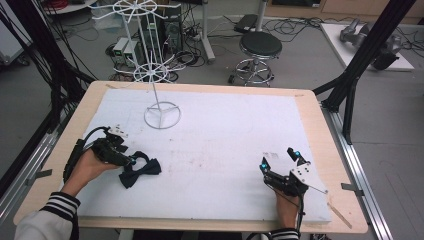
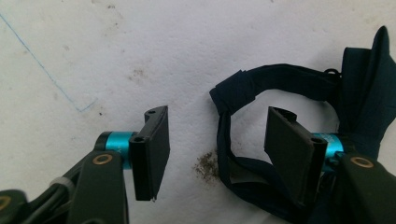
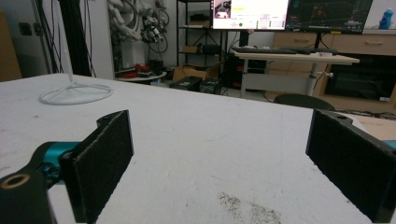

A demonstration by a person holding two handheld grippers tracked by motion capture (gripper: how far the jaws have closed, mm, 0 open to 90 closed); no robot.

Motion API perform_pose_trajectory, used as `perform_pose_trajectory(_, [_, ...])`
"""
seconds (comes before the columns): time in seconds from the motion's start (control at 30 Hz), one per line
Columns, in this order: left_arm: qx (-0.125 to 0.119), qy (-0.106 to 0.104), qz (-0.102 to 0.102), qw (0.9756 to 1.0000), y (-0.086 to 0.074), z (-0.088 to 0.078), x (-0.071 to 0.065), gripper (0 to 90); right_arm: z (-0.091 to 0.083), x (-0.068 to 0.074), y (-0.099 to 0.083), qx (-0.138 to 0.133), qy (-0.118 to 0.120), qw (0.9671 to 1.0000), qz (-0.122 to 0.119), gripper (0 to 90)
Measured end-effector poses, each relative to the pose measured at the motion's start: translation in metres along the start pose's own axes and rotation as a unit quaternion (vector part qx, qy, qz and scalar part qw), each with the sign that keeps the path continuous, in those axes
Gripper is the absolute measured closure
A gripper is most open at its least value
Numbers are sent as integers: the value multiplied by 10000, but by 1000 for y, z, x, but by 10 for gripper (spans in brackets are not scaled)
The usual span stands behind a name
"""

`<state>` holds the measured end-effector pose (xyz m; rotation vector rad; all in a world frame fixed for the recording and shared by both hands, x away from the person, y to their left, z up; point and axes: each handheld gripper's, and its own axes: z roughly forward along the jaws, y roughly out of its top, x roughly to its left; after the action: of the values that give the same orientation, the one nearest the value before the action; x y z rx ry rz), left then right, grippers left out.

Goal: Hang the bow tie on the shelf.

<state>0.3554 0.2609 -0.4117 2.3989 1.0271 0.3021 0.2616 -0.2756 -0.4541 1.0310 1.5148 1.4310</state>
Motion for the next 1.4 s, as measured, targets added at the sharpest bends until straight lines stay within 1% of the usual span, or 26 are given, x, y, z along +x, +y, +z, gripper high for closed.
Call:
perform_pose_trajectory(0.2, [167, -16, 32, 9999, 2, 1, -1, 489, 0, 0, 0, 7, -10, 10000, 23, 65])
perform_pose_trajectory(0.33, [207, -34, 56, 9998, 3, 2, -2, 531, 0, 0, 0, 10, -6, 10000, 25, 65])
perform_pose_trajectory(0.43, [243, -17, 51, 9997, 4, 3, -3, 575, 0, 0, 0, 4, -4, 10000, 23, 65])
perform_pose_trajectory(0.53, [275, 74, 18, 9996, 4, 4, -3, 584, 0, 0, 0, 5, -1, 10000, 26, 65])
perform_pose_trajectory(0.63, [358, 76, 0, 9993, 4, 5, -4, 614, 0, 0, 0, 1, 6, 10000, 33, 65])
perform_pose_trajectory(0.73, [390, 90, 17, 9992, 4, 7, -4, 678, 0, -1, 0, -12, 1, 10000, 11, 65])
perform_pose_trajectory(0.8, [381, 53, 28, 9993, 4, 7, -4, 723, 0, 0, 0, 4, 6, 10000, 40, 66])
perform_pose_trajectory(0.83, [378, 52, 45, 9993, 4, 7, -4, 743, 0, -1, 0, -15, -3, 10000, 12, 65])
perform_pose_trajectory(0.87, [363, 53, 25, 9993, 4, 8, -5, 756, 0, 0, 0, -5, 4, 10000, 32, 65])
perform_pose_trajectory(0.9, [383, 51, 53, 9992, 5, 7, -5, 779, 0, 0, 0, -2, 4, 10000, 33, 65])
perform_pose_trajectory(1.03, [370, 112, 126, 9992, 5, 8, -8, 855, 0, -1, 0, -30, -5, 10000, 21, 65])
perform_pose_trajectory(1.1, [320, 141, 141, 9993, 4, 8, -8, 867, 0, -1, 0, -27, -6, 10000, 24, 65])
perform_pose_trajectory(1.2, [277, 116, 145, 9994, 3, 7, -8, 873, 0, -1, 0, -31, -4, 10000, 13, 65])
perform_pose_trajectory(1.33, [147, 107, 128, 9998, 2, 5, -8, 875, 0, -1, 0, -30, -6, 10000, 17, 65])
perform_pose_trajectory(1.4, [57, 117, 159, 9998, 3, 3, -7, 875, 0, 0, 0, -8, 2, 10000, 29, 65])
